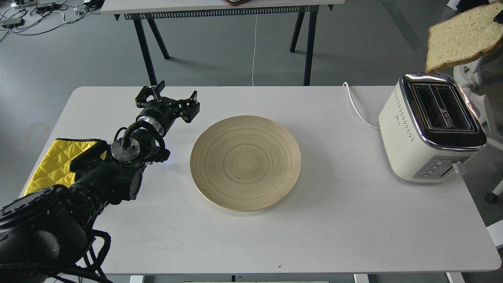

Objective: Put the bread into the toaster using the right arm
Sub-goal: 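Carry the bread over the toaster slot and lower it in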

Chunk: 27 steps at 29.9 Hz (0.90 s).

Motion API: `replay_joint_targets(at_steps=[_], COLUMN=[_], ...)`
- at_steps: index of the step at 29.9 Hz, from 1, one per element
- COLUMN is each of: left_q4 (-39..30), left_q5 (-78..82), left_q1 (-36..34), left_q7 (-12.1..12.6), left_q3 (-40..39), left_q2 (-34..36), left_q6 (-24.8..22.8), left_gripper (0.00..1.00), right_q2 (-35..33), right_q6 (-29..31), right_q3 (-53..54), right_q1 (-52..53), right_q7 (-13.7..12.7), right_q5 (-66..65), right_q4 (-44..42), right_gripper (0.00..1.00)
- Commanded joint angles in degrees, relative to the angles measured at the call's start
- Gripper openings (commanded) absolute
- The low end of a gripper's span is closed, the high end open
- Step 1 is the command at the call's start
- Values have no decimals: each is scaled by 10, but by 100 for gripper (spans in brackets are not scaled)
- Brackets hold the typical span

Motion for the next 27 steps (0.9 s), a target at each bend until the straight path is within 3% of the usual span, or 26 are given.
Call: replay_joint_targets(at_steps=[1,7,27], left_q4=[0,0,0], left_q5=[0,0,0], left_q1=[0,0,0], left_q7=[0,0,0], left_q3=[0,0,0], left_q2=[0,0,0], left_q6=[0,0,0], left_gripper=[100,100,100], right_q2=[-16,-24,-19], right_q6=[2,12,13], right_q3=[-4,-5,-28], right_q1=[-5,-10,-15], right_q7=[-14,-27,-26], right_q5=[-19,-53,-58], right_q4=[15,17,30], right_gripper=[0,0,0])
